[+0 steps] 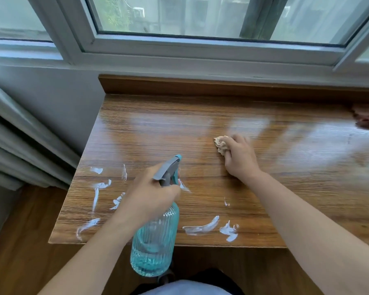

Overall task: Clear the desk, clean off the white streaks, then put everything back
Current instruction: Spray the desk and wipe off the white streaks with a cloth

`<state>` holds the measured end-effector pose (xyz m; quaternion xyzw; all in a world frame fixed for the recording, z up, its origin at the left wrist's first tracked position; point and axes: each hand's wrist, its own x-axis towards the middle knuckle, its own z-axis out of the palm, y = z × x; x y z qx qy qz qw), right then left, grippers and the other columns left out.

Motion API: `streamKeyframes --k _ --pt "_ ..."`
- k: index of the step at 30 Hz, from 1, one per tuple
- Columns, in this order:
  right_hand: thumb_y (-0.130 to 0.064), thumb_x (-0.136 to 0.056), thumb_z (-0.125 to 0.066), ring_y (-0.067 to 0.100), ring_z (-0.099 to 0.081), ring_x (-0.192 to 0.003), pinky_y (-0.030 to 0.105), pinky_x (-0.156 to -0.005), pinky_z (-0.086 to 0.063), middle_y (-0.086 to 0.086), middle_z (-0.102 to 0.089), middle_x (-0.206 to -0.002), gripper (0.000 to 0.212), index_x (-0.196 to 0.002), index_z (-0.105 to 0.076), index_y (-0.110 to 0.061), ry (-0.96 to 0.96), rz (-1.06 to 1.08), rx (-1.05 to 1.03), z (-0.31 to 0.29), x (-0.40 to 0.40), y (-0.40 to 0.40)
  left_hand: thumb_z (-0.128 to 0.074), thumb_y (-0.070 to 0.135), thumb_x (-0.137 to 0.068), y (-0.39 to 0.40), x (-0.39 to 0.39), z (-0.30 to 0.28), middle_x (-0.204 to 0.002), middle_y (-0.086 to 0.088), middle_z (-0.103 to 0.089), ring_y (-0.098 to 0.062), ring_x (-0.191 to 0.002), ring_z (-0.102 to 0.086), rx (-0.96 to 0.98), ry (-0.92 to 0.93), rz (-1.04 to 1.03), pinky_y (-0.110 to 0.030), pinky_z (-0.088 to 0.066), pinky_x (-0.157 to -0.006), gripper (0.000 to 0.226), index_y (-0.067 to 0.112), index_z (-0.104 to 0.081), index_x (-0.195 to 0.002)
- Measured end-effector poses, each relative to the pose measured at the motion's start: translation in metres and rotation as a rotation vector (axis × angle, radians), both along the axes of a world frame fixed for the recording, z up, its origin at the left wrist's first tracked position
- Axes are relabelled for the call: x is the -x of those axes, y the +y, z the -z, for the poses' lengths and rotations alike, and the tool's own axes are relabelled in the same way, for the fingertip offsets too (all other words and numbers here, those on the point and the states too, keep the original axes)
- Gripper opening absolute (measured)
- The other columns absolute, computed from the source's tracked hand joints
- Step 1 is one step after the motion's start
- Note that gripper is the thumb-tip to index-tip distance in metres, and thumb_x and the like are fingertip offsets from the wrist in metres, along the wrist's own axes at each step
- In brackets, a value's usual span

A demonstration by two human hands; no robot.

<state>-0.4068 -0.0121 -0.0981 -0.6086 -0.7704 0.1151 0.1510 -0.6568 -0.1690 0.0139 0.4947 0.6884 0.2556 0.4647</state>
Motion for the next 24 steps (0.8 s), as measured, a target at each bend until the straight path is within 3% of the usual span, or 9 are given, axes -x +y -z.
streamKeyframes --k 2,5,8,10,12,15,16,19,24 --pt "-0.002 -0.084 -0.057 0.030 -0.044 -0.109 0.045 -0.095 -0.045 0.004 -0.057 -0.119 0.051 -0.130 -0.064 -0.022 0.022 -0.108 0.000 -0.001 0.001 -0.035 -0.056 0.019 -0.075 0.008 0.001 0.000 -0.062 0.008 -0.039 -0.021 -0.060 -0.036 0.001 0.037 0.040 -0.037 -0.037 -0.059 0.017 0.019 -0.058 -0.092" --pt "0.000 -0.080 -0.058 0.023 -0.041 -0.109 0.034 -0.093 -0.041 -0.001 -0.055 -0.126 0.058 -0.131 -0.063 -0.026 0.011 -0.347 0.089 -0.008 -0.014 -0.106 -0.057 0.017 -0.079 0.017 -0.002 0.001 -0.065 0.003 -0.043 -0.021 -0.060 -0.037 -0.009 0.063 0.098 -0.036 -0.037 -0.058 0.021 0.009 -0.058 -0.098" --pt "-0.001 -0.081 -0.060 0.022 -0.042 -0.108 0.028 -0.091 -0.039 -0.003 -0.053 -0.130 0.058 -0.132 -0.062 -0.028 -0.026 -0.503 0.128 -0.014 -0.036 -0.141 -0.059 0.011 -0.081 0.019 -0.010 0.001 -0.054 0.012 -0.033 -0.020 -0.057 -0.035 -0.030 0.078 0.135 -0.036 -0.036 -0.057 0.007 0.010 -0.053 -0.086" --pt "0.000 -0.084 -0.060 0.023 -0.043 -0.109 0.033 -0.093 -0.044 -0.001 -0.054 -0.128 0.056 -0.132 -0.063 -0.026 -0.038 -0.399 0.102 -0.012 -0.047 -0.127 -0.059 0.012 -0.080 0.018 -0.016 0.002 -0.056 0.011 -0.036 -0.020 -0.057 -0.037 -0.039 0.080 0.143 -0.037 -0.039 -0.056 0.009 0.012 -0.059 -0.089" --pt "0.000 -0.086 -0.059 0.028 -0.043 -0.106 0.044 -0.092 -0.047 0.004 -0.055 -0.121 0.050 -0.131 -0.064 -0.021 -0.004 -0.130 0.041 -0.007 -0.054 -0.100 -0.058 0.014 -0.078 0.013 -0.021 0.003 -0.057 0.007 -0.038 -0.020 -0.056 -0.037 -0.031 0.071 0.135 -0.038 -0.038 -0.056 0.019 0.011 -0.062 -0.096" --pt "-0.004 -0.088 -0.057 0.033 -0.042 -0.104 0.046 -0.093 -0.045 0.007 -0.054 -0.116 0.046 -0.132 -0.063 -0.020 0.017 0.193 0.041 -0.007 -0.053 -0.080 -0.057 0.019 -0.075 0.001 -0.029 0.005 -0.071 -0.017 -0.054 -0.021 -0.058 -0.040 -0.013 0.057 0.147 -0.040 -0.038 -0.057 0.019 0.016 -0.061 -0.093" --pt "-0.006 -0.089 -0.057 0.032 -0.041 -0.105 0.043 -0.093 -0.044 0.007 -0.054 -0.119 0.046 -0.133 -0.061 -0.021 -0.004 0.196 0.038 -0.007 -0.051 -0.083 -0.057 0.021 -0.074 -0.005 -0.032 0.007 -0.076 -0.018 -0.059 -0.021 -0.059 -0.042 -0.001 0.084 0.159 -0.040 -0.040 -0.057 0.019 0.017 -0.061 -0.091" --pt "-0.006 -0.090 -0.058 0.027 -0.040 -0.109 0.036 -0.094 -0.041 0.004 -0.053 -0.128 0.051 -0.138 -0.057 -0.021 -0.020 0.039 0.004 -0.008 -0.054 -0.114 -0.060 0.021 -0.078 -0.032 -0.042 0.014 -0.066 -0.003 -0.054 -0.021 -0.059 -0.047 0.027 0.236 0.217 -0.034 -0.039 -0.058 0.010 0.018 -0.057 -0.088" --pt "-0.001 -0.086 -0.063 0.030 -0.040 -0.106 0.044 -0.092 -0.046 0.008 -0.053 -0.129 0.053 -0.136 -0.060 -0.017 0.019 -0.015 -0.010 0.001 -0.088 -0.149 -0.060 0.023 -0.086 -0.082 -0.057 0.033 -0.072 0.001 -0.059 -0.019 -0.061 -0.050 0.084 0.395 0.274 -0.034 -0.036 -0.057 0.008 0.026 -0.053 -0.084"
